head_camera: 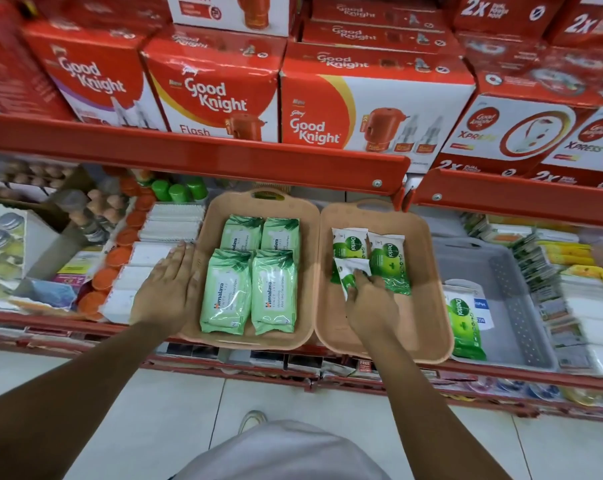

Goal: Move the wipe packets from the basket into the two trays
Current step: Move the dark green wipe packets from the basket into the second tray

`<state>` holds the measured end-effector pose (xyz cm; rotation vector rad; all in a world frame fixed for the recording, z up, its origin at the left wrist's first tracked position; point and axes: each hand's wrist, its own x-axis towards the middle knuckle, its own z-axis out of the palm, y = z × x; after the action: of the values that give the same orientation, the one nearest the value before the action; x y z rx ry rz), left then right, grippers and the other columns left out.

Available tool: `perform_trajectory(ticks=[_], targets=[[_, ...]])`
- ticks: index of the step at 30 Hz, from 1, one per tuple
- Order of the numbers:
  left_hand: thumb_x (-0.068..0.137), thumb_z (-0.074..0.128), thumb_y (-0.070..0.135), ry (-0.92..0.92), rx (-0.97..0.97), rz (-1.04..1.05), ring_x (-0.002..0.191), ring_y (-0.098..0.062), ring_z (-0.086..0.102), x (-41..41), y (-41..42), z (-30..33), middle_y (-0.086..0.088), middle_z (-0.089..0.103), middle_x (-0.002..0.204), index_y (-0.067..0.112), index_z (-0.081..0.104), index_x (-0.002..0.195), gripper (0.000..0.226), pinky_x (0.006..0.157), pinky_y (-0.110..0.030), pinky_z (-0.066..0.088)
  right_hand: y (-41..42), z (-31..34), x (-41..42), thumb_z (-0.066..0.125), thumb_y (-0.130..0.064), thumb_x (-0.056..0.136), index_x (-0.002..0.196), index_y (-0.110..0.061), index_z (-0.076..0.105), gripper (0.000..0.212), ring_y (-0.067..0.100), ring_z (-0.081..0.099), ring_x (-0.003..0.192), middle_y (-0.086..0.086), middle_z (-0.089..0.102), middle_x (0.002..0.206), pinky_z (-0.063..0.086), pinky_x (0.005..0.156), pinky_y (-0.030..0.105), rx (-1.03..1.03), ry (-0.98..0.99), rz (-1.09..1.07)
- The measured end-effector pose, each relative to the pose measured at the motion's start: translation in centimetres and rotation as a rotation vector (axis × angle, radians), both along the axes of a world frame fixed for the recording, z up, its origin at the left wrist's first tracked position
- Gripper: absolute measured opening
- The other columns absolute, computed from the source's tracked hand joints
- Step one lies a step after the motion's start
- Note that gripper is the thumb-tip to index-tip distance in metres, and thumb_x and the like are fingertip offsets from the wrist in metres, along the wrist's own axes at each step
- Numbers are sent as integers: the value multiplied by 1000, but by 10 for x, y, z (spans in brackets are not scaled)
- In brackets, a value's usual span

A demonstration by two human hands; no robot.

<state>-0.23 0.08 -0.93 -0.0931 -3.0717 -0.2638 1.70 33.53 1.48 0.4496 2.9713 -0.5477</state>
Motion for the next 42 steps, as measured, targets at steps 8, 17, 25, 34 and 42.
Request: perform_trajectory(ticks=[8,17,25,34,42], targets=[[95,11,43,15,28,6,144,-17,14,1,0,-1,-8,20,157,13,16,149,62,117,-32,9,-16,-14,1,46,-19,91,149,-18,21,64,36,47,125,12,29,153,46,95,41,36,-221,77],[93,7,46,12,-2,2,144,-18,14,0,0,-1,-8,18,157,13,14,149,66,117,-33,10,68,16,21,39,-30,97,124,-14,54,34,23,60,80,13,60,121,54,69,35,-18,347,-108],[93,7,47,6,-22,12,145,-16,12,0,-1,-3,-7,17,157,13,14,149,66,116,-30,7,177,-13,27,55,-25,93,141,-10,43,52,44,47,124,27,42,143,42,102,51,7,1,-263],[93,8,49,-6,-26,28,145,-16,11,1,2,0,-6,15,158,16,10,150,66,116,-30,6,189,-21,27,55,-32,93,147,-18,33,60,38,43,132,16,25,156,39,104,45,30,-234,-181],[92,8,50,-6,-26,27,144,-18,13,3,3,3,-8,16,157,14,12,149,68,116,-32,8,198,-14,31,55,-18,91,136,-9,47,47,43,55,113,24,49,135,45,95,45,79,-146,-185]])
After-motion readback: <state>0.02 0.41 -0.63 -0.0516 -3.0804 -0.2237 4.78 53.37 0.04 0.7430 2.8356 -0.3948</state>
